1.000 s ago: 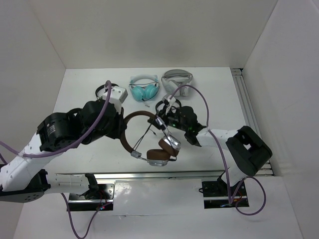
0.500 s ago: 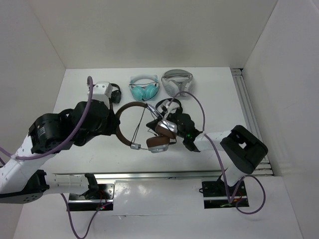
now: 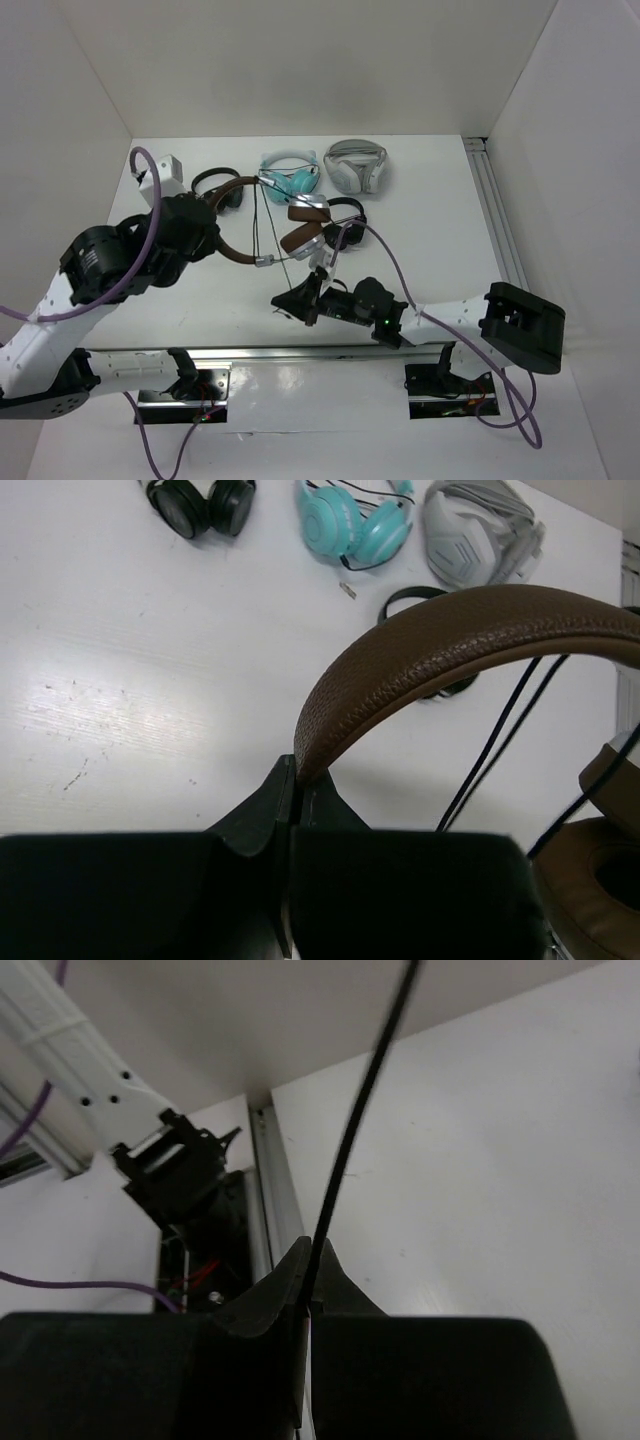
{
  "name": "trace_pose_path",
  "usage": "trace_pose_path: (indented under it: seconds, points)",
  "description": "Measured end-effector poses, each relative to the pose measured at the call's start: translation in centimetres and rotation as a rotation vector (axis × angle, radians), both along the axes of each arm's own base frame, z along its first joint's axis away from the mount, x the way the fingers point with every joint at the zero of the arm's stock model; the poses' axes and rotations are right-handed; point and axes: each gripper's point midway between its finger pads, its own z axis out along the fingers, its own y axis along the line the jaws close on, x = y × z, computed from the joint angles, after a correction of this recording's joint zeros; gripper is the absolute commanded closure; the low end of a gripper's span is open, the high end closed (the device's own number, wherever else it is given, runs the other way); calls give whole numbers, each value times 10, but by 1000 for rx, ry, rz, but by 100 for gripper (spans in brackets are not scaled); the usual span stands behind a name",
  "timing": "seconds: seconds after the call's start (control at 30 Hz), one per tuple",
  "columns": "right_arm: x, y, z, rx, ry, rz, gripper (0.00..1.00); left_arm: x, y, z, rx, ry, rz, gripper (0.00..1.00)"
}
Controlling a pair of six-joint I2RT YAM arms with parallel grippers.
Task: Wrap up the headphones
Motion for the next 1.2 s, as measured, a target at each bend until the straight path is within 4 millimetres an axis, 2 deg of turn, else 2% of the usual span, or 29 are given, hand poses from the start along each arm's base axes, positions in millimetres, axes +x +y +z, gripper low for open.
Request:
trace_pose_path:
  seconds: [0.1,0.23,0.4,0.57,0.73,0.8,1.0,1.17,1.2]
  points:
    - [-23,14,16,27,-32,47,97,14,2,-7,13,21,59,100]
    - [-32,21,25,45,-50,47,97,35,4,-20,30,76,120,100]
    - [-40,29,18,40,-48,39,96,53,9,-32,58,147,146,100]
    - [-41,48,7,27,-37,34,94,56,14,-39,37,199,137,100]
    - [-33,62,1,26,-27,3,93,58,11,-44,10,217,121,100]
    - [-32,64,3,32,-25,2,84,59,10,-47,4,222,121,100]
    - [-58,71,-3,26,-13,120,80,87,21,-33,-90,116,203,100]
    - [-67,77,-19,10,10,167,80,90,22,-20,-140,67,206,100]
    - [-67,78,-25,-3,16,166,86,90,21,-18,-148,61,198,100]
